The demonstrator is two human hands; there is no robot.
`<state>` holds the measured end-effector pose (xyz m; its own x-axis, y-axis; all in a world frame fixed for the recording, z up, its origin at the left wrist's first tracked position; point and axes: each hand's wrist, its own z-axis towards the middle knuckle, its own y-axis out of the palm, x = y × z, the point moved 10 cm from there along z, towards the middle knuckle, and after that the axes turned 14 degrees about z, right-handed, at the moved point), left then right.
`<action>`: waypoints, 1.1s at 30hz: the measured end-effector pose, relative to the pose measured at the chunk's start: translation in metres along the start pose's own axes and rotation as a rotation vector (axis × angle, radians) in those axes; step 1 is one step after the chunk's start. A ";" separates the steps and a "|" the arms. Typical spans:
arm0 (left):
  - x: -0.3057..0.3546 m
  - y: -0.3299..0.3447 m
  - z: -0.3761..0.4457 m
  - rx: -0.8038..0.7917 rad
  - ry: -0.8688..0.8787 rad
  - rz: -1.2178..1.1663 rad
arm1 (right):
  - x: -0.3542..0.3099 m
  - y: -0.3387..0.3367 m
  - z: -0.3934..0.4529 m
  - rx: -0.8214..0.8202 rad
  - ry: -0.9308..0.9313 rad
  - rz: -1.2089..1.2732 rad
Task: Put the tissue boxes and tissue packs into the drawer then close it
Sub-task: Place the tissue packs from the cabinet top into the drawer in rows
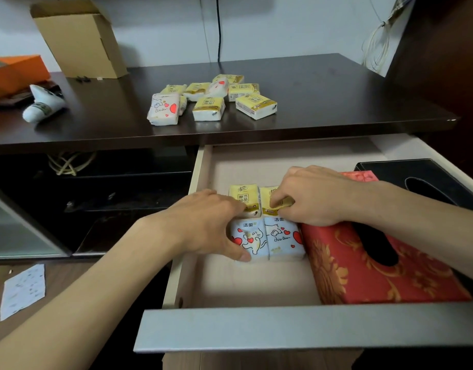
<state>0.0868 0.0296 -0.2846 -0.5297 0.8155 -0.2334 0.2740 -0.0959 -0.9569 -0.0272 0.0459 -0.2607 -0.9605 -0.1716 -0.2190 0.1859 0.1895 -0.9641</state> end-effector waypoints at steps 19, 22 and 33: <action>0.014 -0.005 -0.001 0.033 0.047 -0.002 | 0.005 -0.004 0.002 0.114 -0.029 0.077; 0.002 -0.019 -0.003 0.089 -0.029 0.016 | 0.005 -0.018 0.002 0.206 -0.057 0.209; -0.092 -0.096 0.016 0.673 -0.395 -0.169 | 0.039 -0.104 0.062 0.638 -0.004 0.452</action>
<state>0.0963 -0.0453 -0.1739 -0.8008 0.5990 0.0005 -0.3120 -0.4164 -0.8540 -0.0710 -0.0400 -0.1785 -0.7626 -0.2142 -0.6104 0.6433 -0.3501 -0.6808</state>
